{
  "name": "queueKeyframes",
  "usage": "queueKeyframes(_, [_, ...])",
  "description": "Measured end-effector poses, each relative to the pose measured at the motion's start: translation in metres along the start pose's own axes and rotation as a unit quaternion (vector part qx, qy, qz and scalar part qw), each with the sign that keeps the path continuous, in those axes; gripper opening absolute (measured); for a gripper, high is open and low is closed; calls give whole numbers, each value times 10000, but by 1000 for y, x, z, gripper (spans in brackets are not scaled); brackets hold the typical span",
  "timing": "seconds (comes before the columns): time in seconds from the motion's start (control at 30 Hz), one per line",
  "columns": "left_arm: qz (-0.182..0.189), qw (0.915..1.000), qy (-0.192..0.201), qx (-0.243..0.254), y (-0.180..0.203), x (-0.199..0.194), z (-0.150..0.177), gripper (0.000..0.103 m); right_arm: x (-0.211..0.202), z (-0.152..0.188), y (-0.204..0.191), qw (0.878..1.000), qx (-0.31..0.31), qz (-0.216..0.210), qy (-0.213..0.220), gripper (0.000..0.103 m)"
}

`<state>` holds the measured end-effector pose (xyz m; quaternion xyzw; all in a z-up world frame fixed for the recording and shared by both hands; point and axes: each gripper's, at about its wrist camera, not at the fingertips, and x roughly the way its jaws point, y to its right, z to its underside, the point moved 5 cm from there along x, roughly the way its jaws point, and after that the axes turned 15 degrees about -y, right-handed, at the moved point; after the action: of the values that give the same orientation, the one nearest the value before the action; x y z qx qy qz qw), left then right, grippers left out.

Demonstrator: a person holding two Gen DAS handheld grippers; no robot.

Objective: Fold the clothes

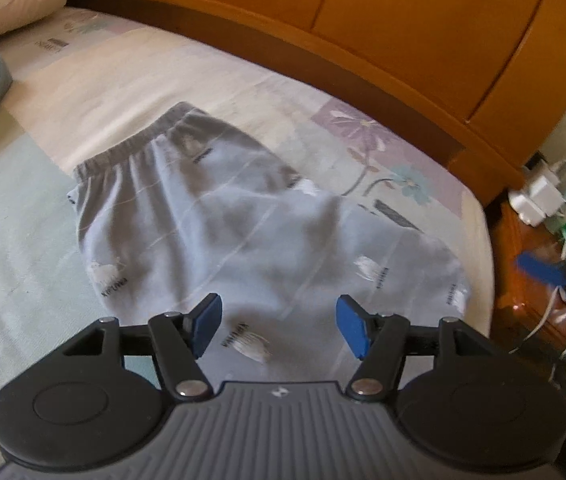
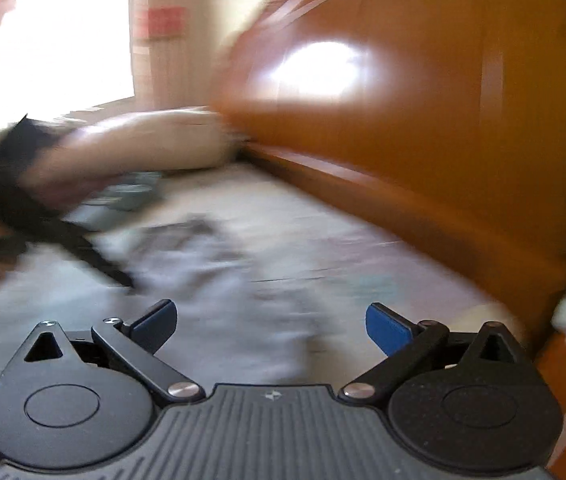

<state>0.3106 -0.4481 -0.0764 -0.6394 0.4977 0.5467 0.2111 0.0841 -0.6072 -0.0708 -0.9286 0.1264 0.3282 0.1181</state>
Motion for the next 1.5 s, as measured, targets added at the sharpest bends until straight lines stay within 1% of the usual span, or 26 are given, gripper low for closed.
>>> queueKeyframes(0.03, [19,10000,22,9,2,-2,1,64,6,1,-11,9993,-55,-355,-106,102])
queueKeyframes(0.1, [47,10000,50,12,5,-5,3,64,19,4,-32,9942,-136,-1010,-335,102])
queueKeyframes(0.2, [88,9999,92,17,8,-9,6,65,42,18,-57,9849,-100,-1569,-724,102])
queueKeyframes(0.33, [127,9998,167,24,13,-13,11,68,34,17,-41,9824,273,-1686,-756,103])
queueKeyframes(0.47, [116,9994,234,245,24,-4,18,70,26,16,-25,9784,646,-1800,-787,103])
queueKeyframes(0.5, [121,9993,215,284,26,0,21,70,24,15,-21,9771,739,-1828,-795,103])
queueKeyframes(0.6, [246,9994,-95,206,24,22,32,71,18,15,-8,9729,1018,-1911,-817,103])
queueKeyframes(0.63, [261,9994,-143,201,23,28,37,70,16,14,-4,9712,1113,-1940,-827,103])
queueKeyframes(0.73, [253,9992,-34,323,24,31,45,76,36,4,15,9564,1625,-2174,-1080,103])
queueKeyframes(0.87, [169,9988,-69,450,27,30,47,77,63,-11,41,9307,2297,-2473,-1412,103])
queueKeyframes(0.93, [232,9987,-42,441,26,30,48,80,77,-18,54,9153,2627,-2616,-1574,103])
queueKeyframes(1.0, [309,9987,-9,414,24,29,48,81,90,-25,67,8983,2952,-2754,-1733,103])
queueKeyframes(1.13, [429,9985,15,340,22,30,48,82,116,-40,93,8598,3581,-3017,-2038,103])
queueKeyframes(1.3, [559,9982,28,235,18,29,48,82,114,-50,82,8478,3513,-3569,-1744,103])
queueKeyframes(1.37, [574,9981,32,242,18,28,48,82,96,-59,86,8512,3451,-3798,-1101,103])
queueKeyframes(1.43, [567,9980,39,279,19,28,49,82,79,-66,90,8468,3403,-4042,-614,103])
queueKeyframes(1.47, [559,9980,43,303,19,28,49,82,73,-70,92,8478,3356,-4078,-478,103])
queueKeyframes(1.5, [551,9980,50,322,19,29,49,82,66,-72,92,8537,3286,-4019,-407,103])
